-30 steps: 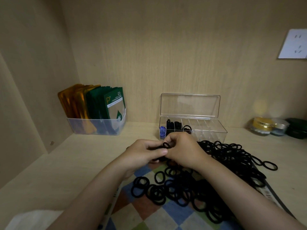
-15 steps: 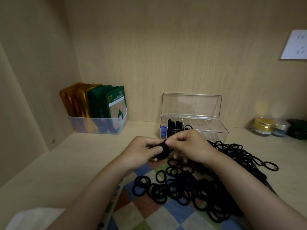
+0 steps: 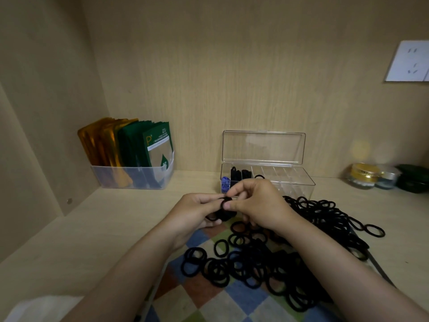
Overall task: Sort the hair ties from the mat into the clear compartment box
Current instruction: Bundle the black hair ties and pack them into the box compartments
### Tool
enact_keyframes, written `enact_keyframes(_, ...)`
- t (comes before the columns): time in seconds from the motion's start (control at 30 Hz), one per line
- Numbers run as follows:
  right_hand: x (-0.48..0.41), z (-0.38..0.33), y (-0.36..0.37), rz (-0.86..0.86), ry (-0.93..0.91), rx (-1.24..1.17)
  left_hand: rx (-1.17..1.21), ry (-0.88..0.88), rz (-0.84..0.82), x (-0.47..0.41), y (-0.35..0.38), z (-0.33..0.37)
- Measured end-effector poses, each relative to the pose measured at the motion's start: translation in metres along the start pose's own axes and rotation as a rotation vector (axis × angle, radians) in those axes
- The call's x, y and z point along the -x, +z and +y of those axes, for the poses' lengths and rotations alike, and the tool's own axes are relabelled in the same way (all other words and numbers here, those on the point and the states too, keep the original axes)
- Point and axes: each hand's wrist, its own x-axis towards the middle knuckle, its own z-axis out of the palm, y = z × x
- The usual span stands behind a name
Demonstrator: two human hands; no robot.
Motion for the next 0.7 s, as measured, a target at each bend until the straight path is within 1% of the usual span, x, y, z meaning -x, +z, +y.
enact_keyframes(0.1,-0.001,0.001,-0.001,0.047,-0.010,0.027,0.070,-0.012,-0.071,0.003,0.000,0.003)
enact_keyframes(0.17,-0.001,0.002,-0.002,0.074,-0.026,0.058,0.014,0.011,-0.104,0.004,-0.001,0.002)
enact_keyframes(0.23,0.000,0.003,-0.002,0.078,-0.022,0.071,-0.085,0.042,-0.093,0.004,-0.001,0.000)
enact_keyframes(0.37,0.001,0.001,-0.005,0.080,0.030,0.056,-0.076,0.057,-0.126,0.006,-0.004,0.004)
enact_keyframes(0.4,0.002,0.000,-0.007,0.045,0.071,0.013,-0.065,0.060,-0.137,0.007,-0.005,0.005)
enact_keyframes(0.5,0.006,-0.003,-0.014,-0.176,0.194,-0.154,-0.067,0.076,-0.159,0.008,-0.006,0.008)
enact_keyframes(0.53,0.007,-0.003,-0.014,-0.223,0.216,-0.185,-0.078,0.077,-0.156,0.008,-0.006,0.008)
enact_keyframes(0.6,0.008,-0.002,-0.014,-0.233,0.232,-0.202,-0.088,0.066,-0.118,0.008,-0.005,0.006)
enact_keyframes(0.7,0.006,0.001,-0.015,-0.183,0.223,-0.163,-0.073,0.039,-0.080,0.009,-0.001,0.004)
